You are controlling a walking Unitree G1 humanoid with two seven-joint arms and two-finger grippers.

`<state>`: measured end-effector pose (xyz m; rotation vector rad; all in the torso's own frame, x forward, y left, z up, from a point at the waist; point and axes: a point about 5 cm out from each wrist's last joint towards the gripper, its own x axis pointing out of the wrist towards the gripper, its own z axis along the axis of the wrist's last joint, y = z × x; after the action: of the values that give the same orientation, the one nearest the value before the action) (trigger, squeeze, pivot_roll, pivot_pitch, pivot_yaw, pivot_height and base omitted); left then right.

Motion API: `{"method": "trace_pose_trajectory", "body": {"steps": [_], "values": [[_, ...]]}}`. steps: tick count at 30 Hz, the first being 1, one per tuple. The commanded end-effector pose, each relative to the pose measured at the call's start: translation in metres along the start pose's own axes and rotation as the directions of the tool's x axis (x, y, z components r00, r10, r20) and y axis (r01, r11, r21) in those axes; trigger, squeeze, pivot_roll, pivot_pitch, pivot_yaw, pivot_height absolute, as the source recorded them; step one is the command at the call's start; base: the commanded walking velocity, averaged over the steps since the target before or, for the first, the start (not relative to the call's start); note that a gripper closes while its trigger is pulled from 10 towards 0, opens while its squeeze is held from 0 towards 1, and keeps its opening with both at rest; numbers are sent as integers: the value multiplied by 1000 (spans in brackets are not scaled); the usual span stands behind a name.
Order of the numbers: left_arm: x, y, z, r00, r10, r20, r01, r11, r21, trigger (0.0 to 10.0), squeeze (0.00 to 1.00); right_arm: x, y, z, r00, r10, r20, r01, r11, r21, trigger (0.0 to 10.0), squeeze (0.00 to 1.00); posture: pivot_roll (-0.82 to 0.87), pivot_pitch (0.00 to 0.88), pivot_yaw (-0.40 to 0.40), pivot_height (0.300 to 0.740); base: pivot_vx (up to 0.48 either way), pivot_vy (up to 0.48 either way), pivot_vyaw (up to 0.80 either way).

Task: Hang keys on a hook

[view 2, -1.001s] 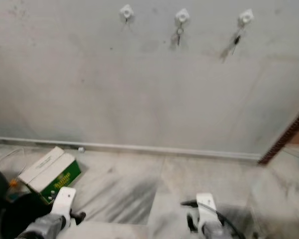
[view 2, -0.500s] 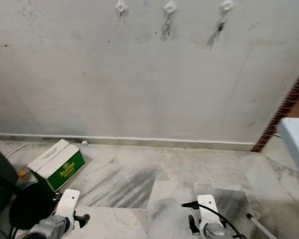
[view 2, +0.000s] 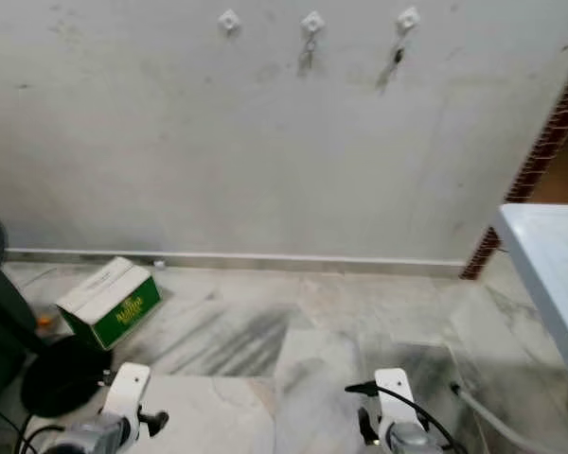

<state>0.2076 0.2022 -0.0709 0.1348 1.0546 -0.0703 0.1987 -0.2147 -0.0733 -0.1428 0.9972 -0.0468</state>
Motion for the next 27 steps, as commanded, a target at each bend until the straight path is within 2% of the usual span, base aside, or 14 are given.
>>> {"method": "trace_pose_trajectory", "body": {"steps": [1, 15, 27], "values": [[0, 1, 9, 1000, -1, 22, 1, 1000, 4, 10000, 0, -1, -3, -3, 1000, -12, -6, 12, 1000, 1, 10000, 0, -50, 0, 35, 740, 0, 0, -763], [0, 1, 8, 1000, -9, 16, 9, 1000, -7, 10000, 0, -1, -12, -2, 1000, -20, -7, 20, 1000, -10, 10000, 0, -55, 0, 35, 740, 0, 0, -758], [0, 0, 7, 1000, -9, 12, 9, 1000, -7, 10000, 0, -1, -7, -2, 1000, -11, -8, 11, 1000, -15, 10000, 0, -57, 0, 35, 740, 0, 0, -739]]}}
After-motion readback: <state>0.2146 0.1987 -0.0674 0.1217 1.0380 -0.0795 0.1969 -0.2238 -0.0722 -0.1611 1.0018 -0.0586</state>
